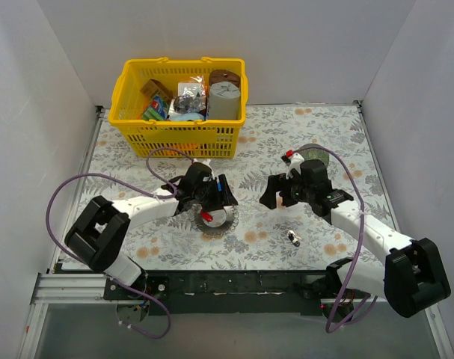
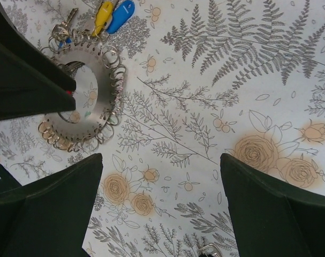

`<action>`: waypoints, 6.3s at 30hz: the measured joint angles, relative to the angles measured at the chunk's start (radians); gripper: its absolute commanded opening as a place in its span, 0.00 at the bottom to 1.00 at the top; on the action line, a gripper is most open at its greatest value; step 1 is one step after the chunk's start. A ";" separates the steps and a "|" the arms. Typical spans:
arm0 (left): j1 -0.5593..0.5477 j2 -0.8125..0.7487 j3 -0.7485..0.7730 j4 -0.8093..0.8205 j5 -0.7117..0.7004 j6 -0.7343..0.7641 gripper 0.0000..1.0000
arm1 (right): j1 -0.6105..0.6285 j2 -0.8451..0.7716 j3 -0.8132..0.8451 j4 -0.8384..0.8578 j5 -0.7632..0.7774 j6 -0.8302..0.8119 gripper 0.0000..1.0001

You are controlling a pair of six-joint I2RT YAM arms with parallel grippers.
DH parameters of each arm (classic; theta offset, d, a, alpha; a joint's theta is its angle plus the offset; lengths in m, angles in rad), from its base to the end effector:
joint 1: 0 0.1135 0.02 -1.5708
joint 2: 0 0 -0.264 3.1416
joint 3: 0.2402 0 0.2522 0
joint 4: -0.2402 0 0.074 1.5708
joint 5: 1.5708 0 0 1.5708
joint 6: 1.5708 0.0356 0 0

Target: Put the keys on the keyring

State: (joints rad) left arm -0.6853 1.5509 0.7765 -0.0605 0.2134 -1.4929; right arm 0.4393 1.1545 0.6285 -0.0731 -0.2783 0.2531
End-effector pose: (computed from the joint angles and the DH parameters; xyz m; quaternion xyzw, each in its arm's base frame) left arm 0.2312 -0.1988 0.1684 -0.3293 0.8682 -0.3630 0.0776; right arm 0.2172 0.1129 0.2228 -0.1459 0.8659 0.2723 0.3934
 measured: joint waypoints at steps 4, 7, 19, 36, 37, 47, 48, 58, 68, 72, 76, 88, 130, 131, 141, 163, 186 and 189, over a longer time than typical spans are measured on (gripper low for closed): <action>0.083 -0.089 0.027 -0.028 0.014 0.018 0.62 | 0.029 0.022 0.004 0.003 -0.019 -0.002 0.95; 0.206 -0.171 0.001 -0.032 0.060 0.019 0.62 | 0.056 0.057 0.004 0.013 -0.039 0.000 0.90; 0.549 -0.272 -0.269 -0.008 0.315 -0.065 0.62 | 0.148 0.257 0.002 0.167 -0.152 0.097 0.71; 0.545 -0.161 -0.287 0.043 0.394 -0.101 0.61 | 0.259 0.486 0.042 0.320 -0.234 0.214 0.47; 0.544 -0.159 -0.287 0.043 0.395 -0.101 0.61 | 0.262 0.491 0.044 0.324 -0.236 0.216 0.44; 0.533 -0.150 -0.287 0.045 0.397 -0.097 0.60 | 0.264 0.503 0.051 0.329 -0.225 0.227 0.35; 0.533 -0.150 -0.287 0.045 0.397 -0.096 0.60 | 0.264 0.503 0.051 0.331 -0.222 0.231 0.35; 0.531 -0.207 -0.224 -0.057 0.323 -0.027 0.59 | 0.266 0.428 0.071 0.283 -0.136 0.207 0.37; 0.508 -0.259 -0.080 -0.247 0.147 0.088 0.57 | 0.274 0.472 0.343 0.111 0.014 0.055 0.37; 0.483 -0.216 -0.071 -0.293 0.116 0.102 0.56 | 0.280 0.576 0.438 0.029 0.076 0.027 0.37; 0.437 -0.165 -0.070 -0.320 0.104 0.101 0.56 | 0.281 0.670 0.505 -0.041 0.120 0.013 0.37; 0.308 -0.009 -0.002 -0.290 0.118 0.072 0.56 | 0.283 0.645 0.421 -0.078 0.092 0.013 0.37; 0.250 0.076 0.151 -0.376 0.027 0.188 0.54 | 0.294 0.374 0.150 -0.044 0.026 0.208 0.55; 0.250 0.085 0.151 -0.376 0.030 0.188 0.52 | 0.294 0.375 0.138 -0.031 0.019 0.222 0.55; 0.237 0.089 0.118 -0.349 0.049 0.176 0.40 | 0.290 0.460 0.106 0.143 -0.091 0.351 0.54; 0.094 -0.094 0.008 -0.461 -0.024 0.087 0.52 | 0.263 0.649 0.480 0.035 -0.027 0.228 0.61; 0.175 0.037 0.248 -0.533 -0.057 0.235 0.55 | 0.264 0.391 0.203 -0.083 0.050 0.187 0.56; 0.195 0.060 0.273 -0.539 -0.040 0.251 0.55 | 0.273 0.385 0.190 -0.082 0.040 0.185 0.53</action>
State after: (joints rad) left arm -0.4904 1.6108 1.0496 -0.5995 0.1734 -1.2423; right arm 0.7120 1.5394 0.8188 -0.1551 -0.2382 0.4377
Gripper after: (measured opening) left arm 0.545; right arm 0.561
